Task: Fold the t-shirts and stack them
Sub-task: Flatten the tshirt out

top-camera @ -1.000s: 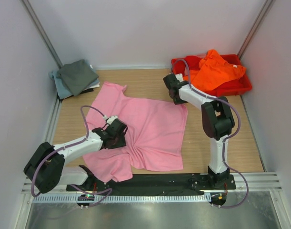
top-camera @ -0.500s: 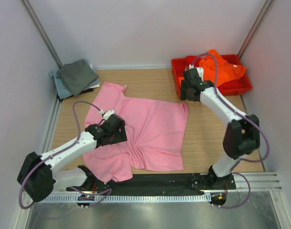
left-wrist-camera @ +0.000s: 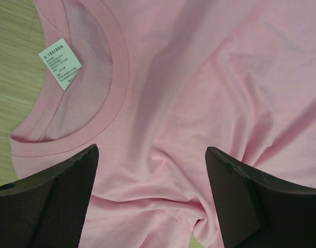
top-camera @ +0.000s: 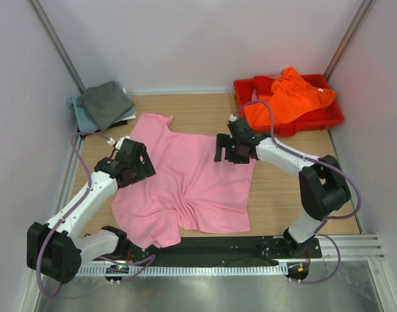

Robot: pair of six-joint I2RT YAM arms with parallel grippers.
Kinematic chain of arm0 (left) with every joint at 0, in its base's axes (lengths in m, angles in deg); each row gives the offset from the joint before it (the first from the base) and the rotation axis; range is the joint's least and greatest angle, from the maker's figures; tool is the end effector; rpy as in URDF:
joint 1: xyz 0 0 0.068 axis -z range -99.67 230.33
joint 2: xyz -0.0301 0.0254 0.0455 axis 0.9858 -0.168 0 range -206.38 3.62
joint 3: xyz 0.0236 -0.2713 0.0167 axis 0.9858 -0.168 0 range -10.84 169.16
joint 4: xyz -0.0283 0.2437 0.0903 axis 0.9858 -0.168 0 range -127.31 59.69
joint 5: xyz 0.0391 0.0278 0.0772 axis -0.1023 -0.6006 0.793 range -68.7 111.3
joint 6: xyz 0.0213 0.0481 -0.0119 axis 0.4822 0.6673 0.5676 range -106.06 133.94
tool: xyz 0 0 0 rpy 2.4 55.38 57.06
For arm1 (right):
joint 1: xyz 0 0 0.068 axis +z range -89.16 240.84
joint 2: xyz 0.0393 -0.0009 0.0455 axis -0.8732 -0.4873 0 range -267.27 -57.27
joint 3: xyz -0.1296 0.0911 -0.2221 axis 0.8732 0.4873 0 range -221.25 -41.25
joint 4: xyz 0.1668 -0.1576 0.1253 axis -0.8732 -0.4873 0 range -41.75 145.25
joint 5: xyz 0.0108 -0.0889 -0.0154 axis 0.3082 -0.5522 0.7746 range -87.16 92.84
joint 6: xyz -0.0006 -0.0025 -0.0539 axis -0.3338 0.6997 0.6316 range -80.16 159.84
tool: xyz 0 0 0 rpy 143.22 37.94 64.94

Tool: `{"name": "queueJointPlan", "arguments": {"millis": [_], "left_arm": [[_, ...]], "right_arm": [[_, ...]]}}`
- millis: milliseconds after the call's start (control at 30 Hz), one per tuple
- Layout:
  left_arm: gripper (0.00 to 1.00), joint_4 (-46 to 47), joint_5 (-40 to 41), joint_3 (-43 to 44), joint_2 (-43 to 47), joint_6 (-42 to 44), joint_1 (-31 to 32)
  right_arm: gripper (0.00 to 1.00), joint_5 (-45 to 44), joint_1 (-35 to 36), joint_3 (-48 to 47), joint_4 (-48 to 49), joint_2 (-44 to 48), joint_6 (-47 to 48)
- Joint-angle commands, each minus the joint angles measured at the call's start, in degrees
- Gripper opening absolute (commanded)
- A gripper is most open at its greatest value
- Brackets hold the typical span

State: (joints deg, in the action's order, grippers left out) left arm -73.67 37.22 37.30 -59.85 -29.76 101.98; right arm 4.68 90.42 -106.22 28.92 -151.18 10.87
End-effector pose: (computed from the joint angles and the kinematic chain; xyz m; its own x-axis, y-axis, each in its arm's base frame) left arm 0.1992 -0.0685 0.2504 -0.7276 -0.4259 -0.5377 -0.3878 0.9020 -0.1897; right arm 0.2983 0.1707 0.2208 -0.8720 0.0616 -0.4856 -0.0995 0.9490 0.2990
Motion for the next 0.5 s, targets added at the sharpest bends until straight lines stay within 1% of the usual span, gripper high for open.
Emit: {"name": "queueJointPlan", "arguments": {"millis": [0, 67, 100, 167, 400, 467], "left_arm": [[0.85, 0.11, -2.03, 1.69, -2.19, 2.57, -1.43], [0.85, 0.98, -4.04, 1.52, -4.37, 2.22, -2.83], [0.84, 1.95, -4.84, 1.43, -5.09, 2.13, -3.28], [0.83, 2.83, -6.68, 1.26, -6.84, 1.87, -4.15], [0.81, 4.33, -6.35, 1.26, -8.96, 2.22, -4.33], [0.81, 4.42, -6.08, 1.08, -9.22, 2.48, -4.25]], "right_arm": [[0.88, 2.29, -0.14, -2.61, 4.71, -1.44, -2.14], [0.88, -1.13, -0.23, -5.15, 3.48, -5.55, -1.09], [0.88, -3.58, -0.49, -6.65, 0.86, -6.89, 0.74], [0.88, -7.01, -2.5, -9.72, -0.39, -10.57, 2.51], [0.88, -6.24, -12.07, -14.48, -1.18, -18.22, 6.99], [0.88, -7.46, -13.58, -16.06, -1.62, -19.9, 8.4]]}}
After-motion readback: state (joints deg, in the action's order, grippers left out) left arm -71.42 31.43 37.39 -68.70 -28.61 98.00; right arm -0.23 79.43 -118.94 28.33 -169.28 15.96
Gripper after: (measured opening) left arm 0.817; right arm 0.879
